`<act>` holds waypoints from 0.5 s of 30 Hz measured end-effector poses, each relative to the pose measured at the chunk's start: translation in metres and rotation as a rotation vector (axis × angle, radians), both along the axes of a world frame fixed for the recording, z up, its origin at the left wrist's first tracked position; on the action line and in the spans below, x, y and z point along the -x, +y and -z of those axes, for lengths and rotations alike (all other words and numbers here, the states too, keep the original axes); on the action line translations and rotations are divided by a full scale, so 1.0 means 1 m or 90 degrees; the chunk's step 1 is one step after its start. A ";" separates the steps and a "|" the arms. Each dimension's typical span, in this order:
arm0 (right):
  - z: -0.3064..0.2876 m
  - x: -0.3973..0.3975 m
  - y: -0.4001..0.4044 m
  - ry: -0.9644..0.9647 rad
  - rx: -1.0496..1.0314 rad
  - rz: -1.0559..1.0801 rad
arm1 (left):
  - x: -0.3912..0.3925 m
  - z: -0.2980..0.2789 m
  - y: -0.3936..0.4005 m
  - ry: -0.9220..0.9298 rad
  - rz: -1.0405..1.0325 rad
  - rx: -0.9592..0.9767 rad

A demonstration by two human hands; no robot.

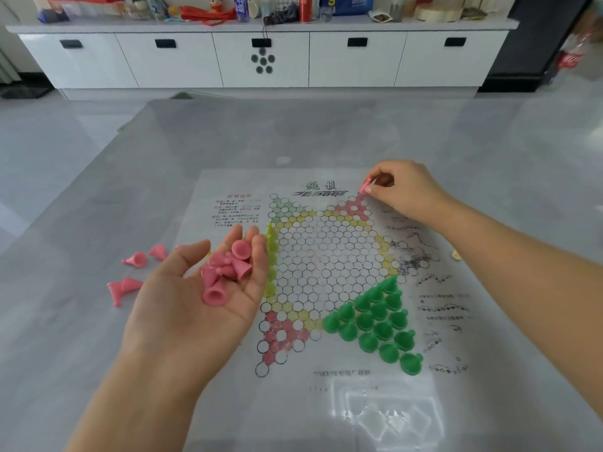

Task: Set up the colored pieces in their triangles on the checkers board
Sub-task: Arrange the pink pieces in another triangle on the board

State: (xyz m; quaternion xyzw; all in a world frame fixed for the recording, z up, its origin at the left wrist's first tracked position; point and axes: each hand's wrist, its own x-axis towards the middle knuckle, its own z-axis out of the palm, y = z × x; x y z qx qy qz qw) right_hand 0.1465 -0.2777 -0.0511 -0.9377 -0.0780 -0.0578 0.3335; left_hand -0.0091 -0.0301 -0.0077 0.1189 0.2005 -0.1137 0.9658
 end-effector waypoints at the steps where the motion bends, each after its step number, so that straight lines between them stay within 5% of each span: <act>1: 0.001 -0.001 0.000 0.002 0.000 -0.003 | 0.000 0.000 0.000 0.004 -0.002 -0.003; 15: 0.002 -0.004 0.001 0.011 0.051 -0.026 | 0.002 -0.002 -0.002 0.019 0.000 -0.021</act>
